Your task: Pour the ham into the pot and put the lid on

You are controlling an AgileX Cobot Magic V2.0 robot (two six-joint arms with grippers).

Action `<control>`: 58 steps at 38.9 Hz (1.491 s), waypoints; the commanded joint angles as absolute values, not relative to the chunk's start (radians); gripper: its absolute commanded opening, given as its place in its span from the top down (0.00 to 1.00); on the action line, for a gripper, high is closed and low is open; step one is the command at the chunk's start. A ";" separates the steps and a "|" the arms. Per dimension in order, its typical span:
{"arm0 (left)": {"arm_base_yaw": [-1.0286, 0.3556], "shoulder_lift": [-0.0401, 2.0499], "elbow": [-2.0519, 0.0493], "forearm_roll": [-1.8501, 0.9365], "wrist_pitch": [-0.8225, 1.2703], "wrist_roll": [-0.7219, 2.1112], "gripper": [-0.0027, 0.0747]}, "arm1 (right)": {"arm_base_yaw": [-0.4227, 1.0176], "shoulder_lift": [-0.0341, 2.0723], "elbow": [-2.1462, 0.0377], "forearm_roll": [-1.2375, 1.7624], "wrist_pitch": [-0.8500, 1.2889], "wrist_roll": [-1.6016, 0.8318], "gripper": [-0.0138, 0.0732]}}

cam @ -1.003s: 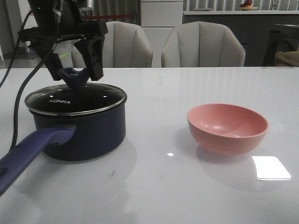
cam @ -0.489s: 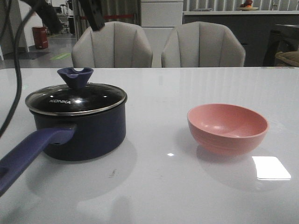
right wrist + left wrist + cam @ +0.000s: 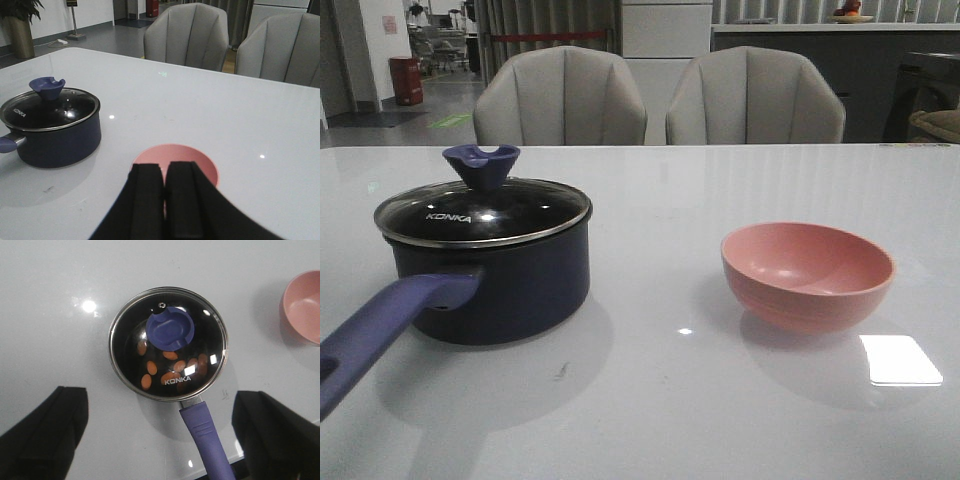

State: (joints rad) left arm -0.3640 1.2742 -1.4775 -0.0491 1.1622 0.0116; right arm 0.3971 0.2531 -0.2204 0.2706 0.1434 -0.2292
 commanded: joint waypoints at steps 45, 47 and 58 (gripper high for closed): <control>-0.370 -0.002 -0.457 0.043 0.660 0.016 0.73 | 0.397 0.257 -0.250 0.277 0.071 -0.240 0.65; -0.370 -0.002 -0.446 0.040 0.647 0.016 0.84 | 0.397 0.257 -0.250 0.277 0.071 -0.240 0.65; -0.370 -0.002 -0.445 0.031 0.606 0.016 0.80 | 0.397 0.257 -0.250 0.277 0.071 -0.240 0.65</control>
